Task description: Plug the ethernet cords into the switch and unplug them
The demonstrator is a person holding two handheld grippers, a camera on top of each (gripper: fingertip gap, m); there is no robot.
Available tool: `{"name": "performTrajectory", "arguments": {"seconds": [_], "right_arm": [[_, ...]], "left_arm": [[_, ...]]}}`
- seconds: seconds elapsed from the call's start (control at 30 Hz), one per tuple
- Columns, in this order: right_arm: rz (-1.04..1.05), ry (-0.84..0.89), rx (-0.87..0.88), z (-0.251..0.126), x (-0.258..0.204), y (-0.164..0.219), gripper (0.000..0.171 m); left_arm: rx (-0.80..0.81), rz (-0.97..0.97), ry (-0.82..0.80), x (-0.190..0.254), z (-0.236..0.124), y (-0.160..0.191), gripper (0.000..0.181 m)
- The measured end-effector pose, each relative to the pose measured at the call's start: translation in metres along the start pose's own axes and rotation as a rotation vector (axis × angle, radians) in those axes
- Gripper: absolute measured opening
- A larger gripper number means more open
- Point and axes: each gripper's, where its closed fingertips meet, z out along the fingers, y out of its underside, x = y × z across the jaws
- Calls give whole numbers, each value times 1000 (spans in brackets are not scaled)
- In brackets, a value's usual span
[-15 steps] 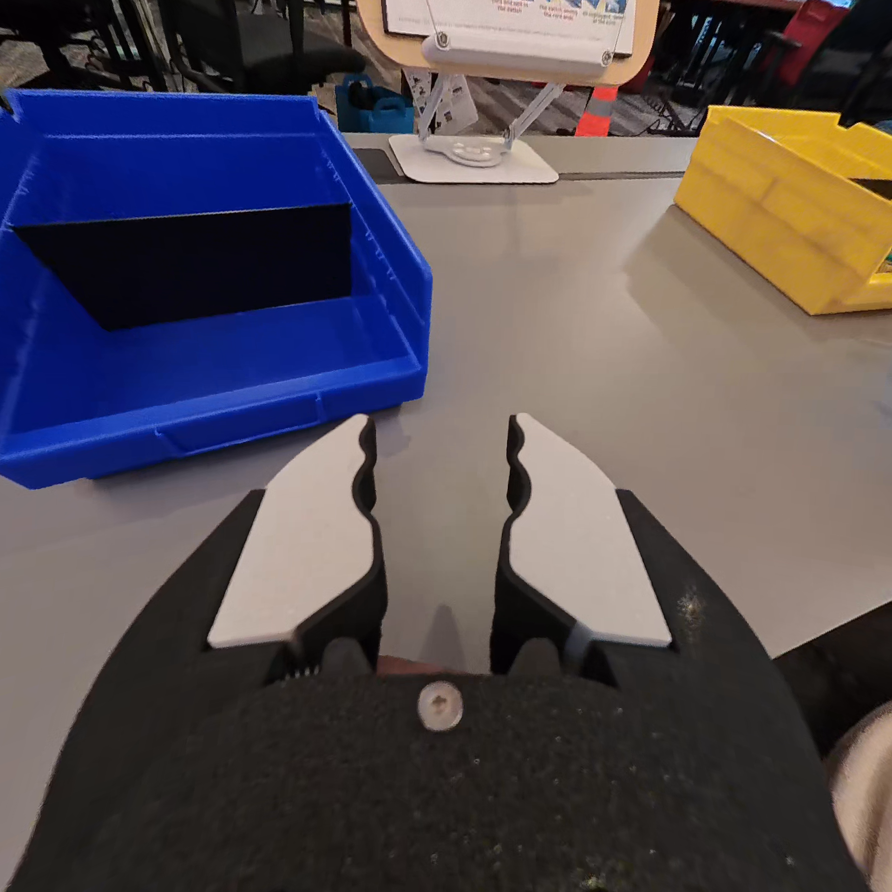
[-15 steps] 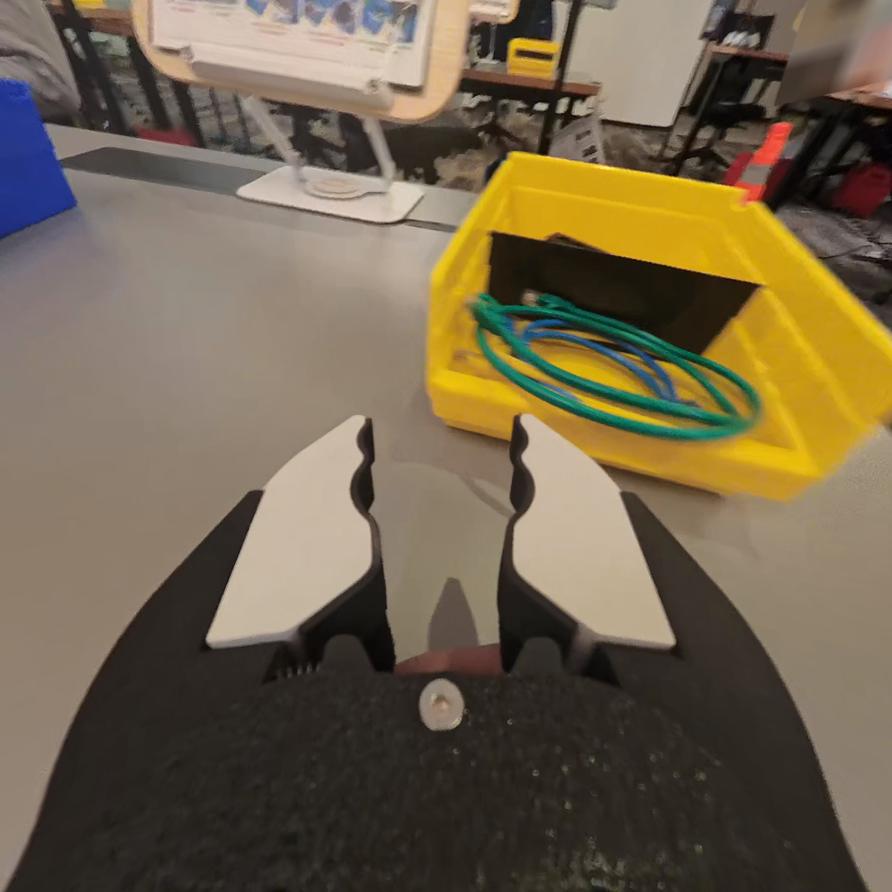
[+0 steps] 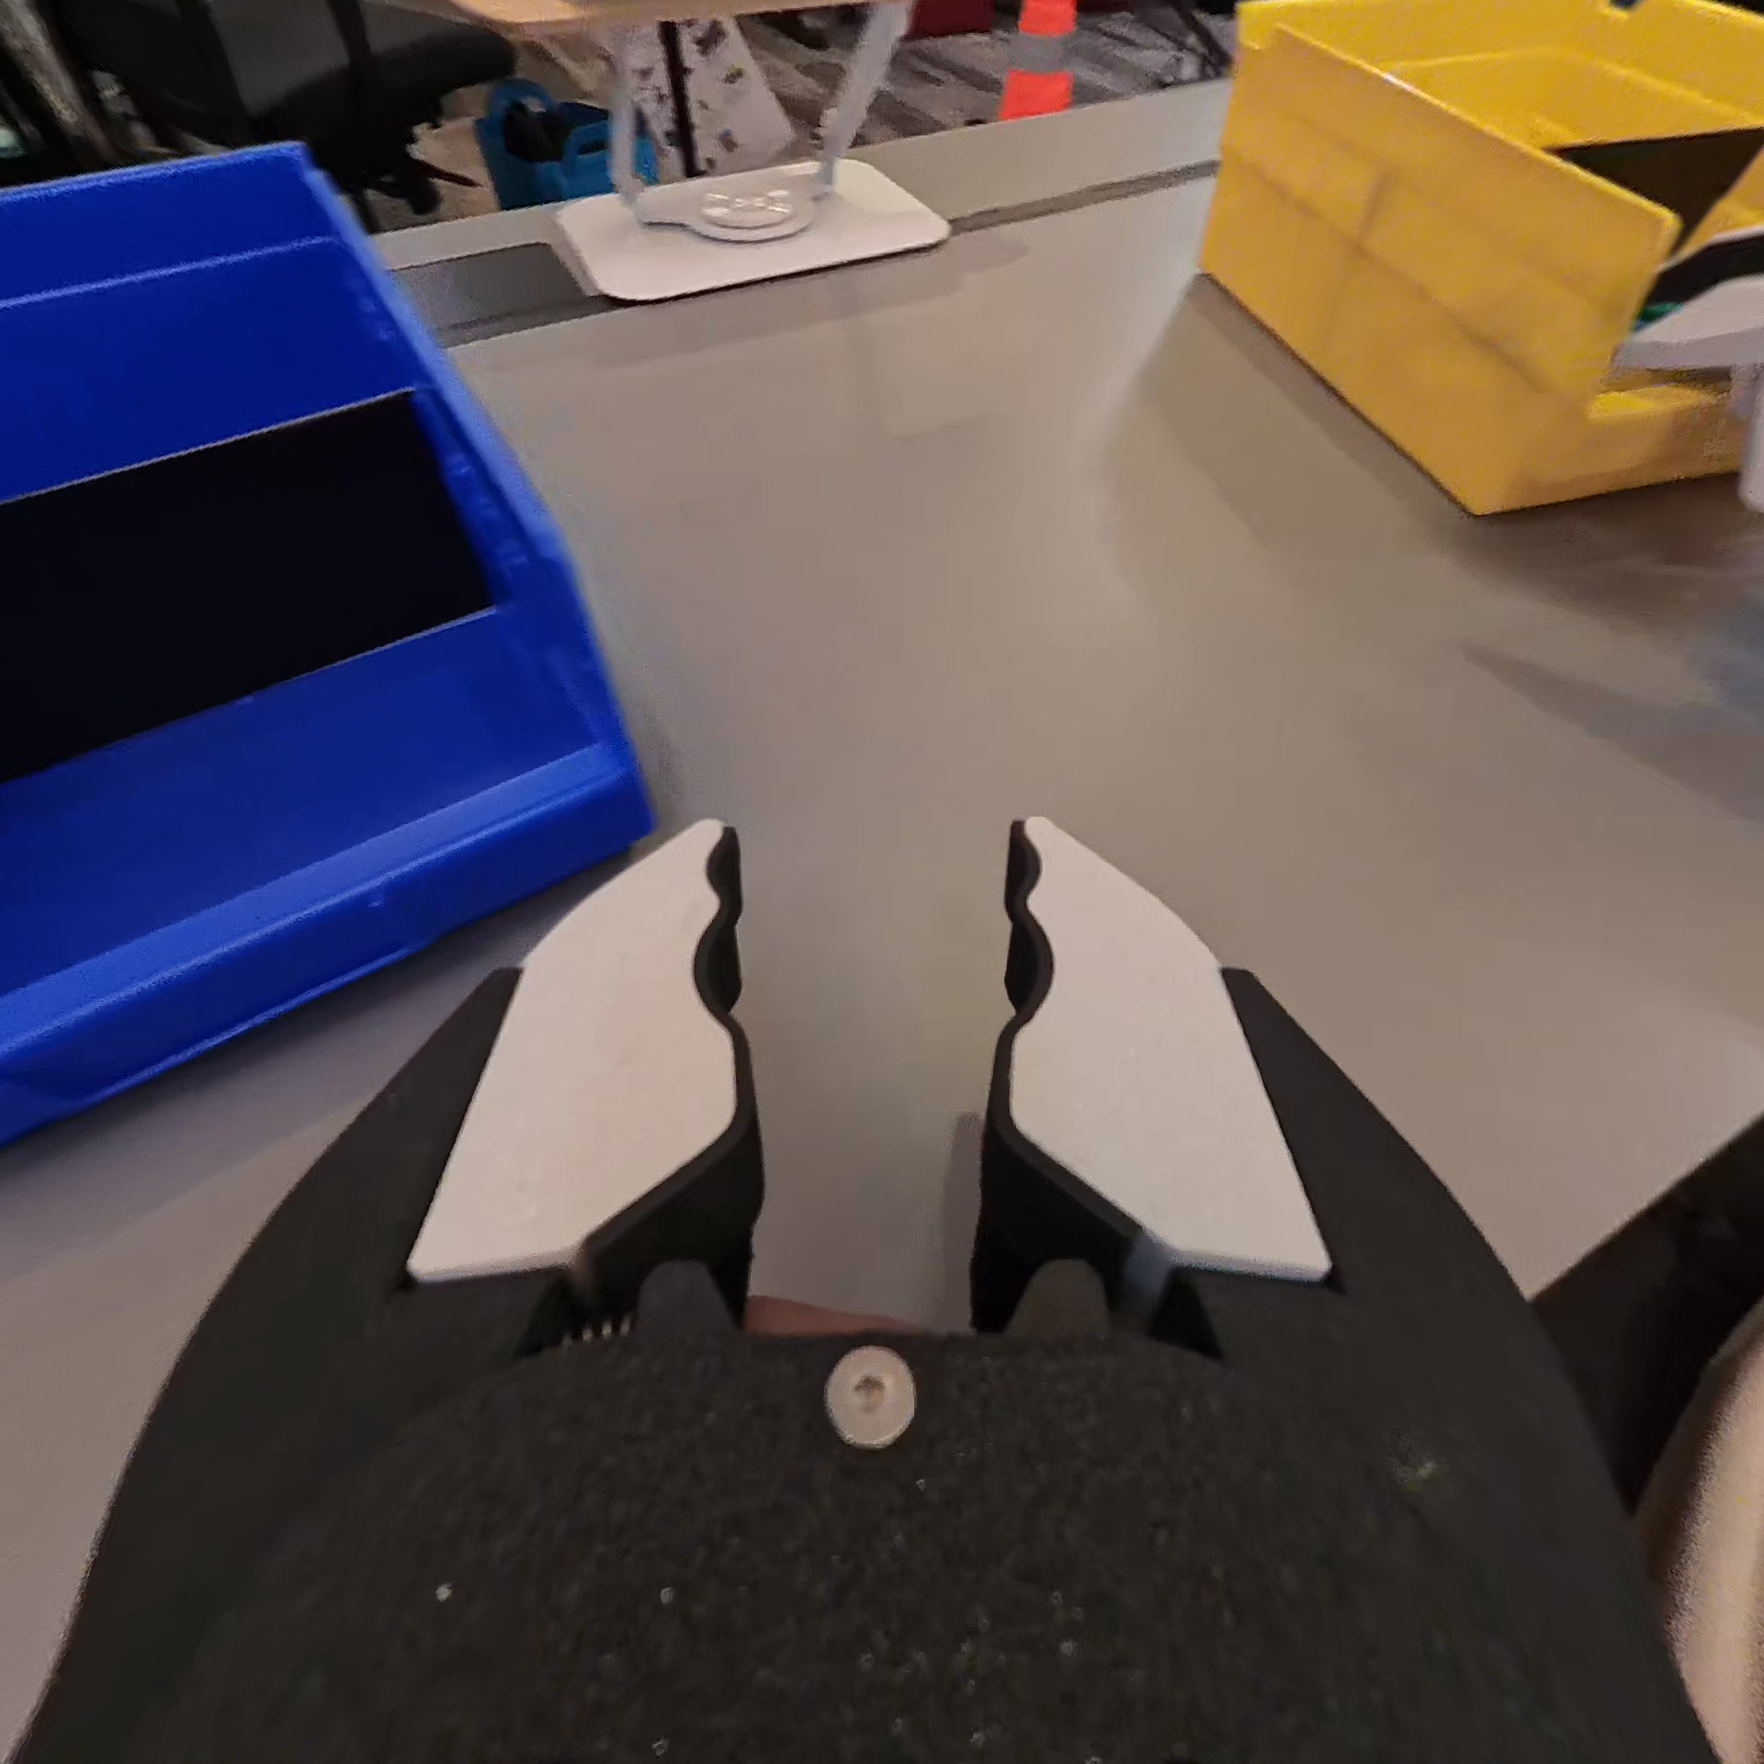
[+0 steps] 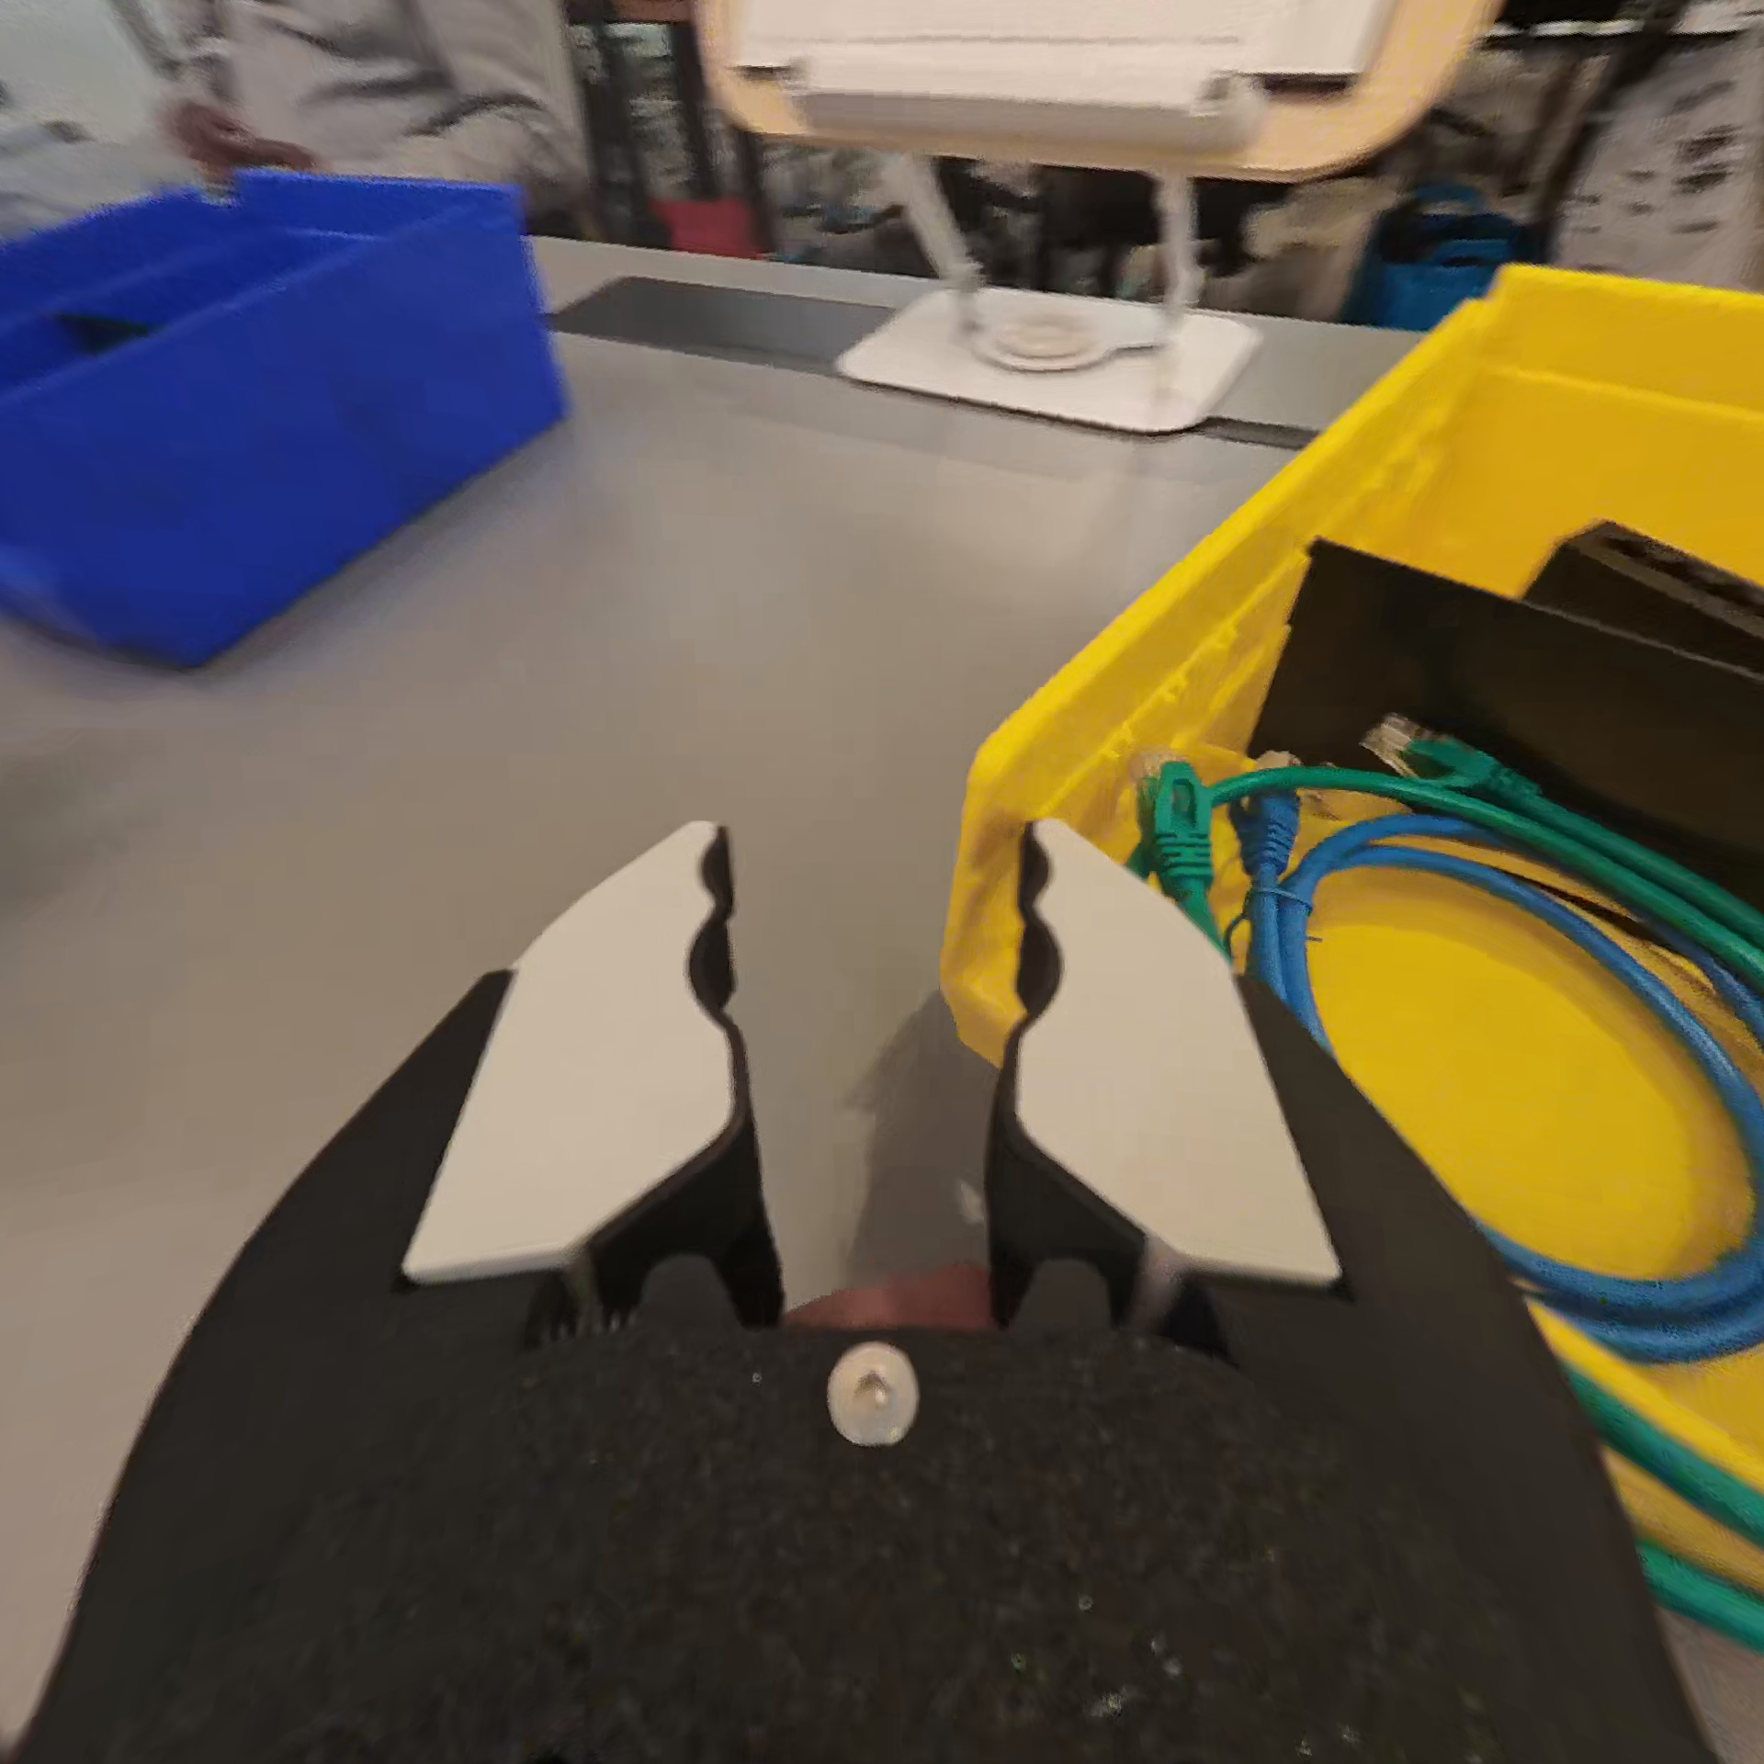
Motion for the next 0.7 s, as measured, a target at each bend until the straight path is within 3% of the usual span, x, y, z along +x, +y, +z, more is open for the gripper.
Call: {"name": "performTrajectory", "arguments": {"seconds": [0.03, 0.23, 0.33, 0.43, 0.57, 0.67, 0.7], "right_arm": [[-6, -50, 7, -8, -13, 0, 44], [49, -19, 162, -79, -40, -16, 56], [33, 217, 221, -116, 0, -15, 52], [86, 469, 146, -138, 55, 6, 43], [182, 553, 12, -135, 86, 42, 54], [246, 538, -19, -122, 91, 56, 52], [251, 550, -19, -118, 94, 58, 49]], "left_arm": [[-6, 21, 21, 10, 3, 0, 53], [-4, 57, 274, 115, 32, -12, 54], [-11, 85, 345, 161, 63, -26, 55], [1, 122, 348, 193, 100, -49, 54], [14, 133, 297, 211, 145, -74, 53], [8, 95, 285, 213, 167, -81, 35], [-4, 100, 287, 213, 171, -79, 11]]}}
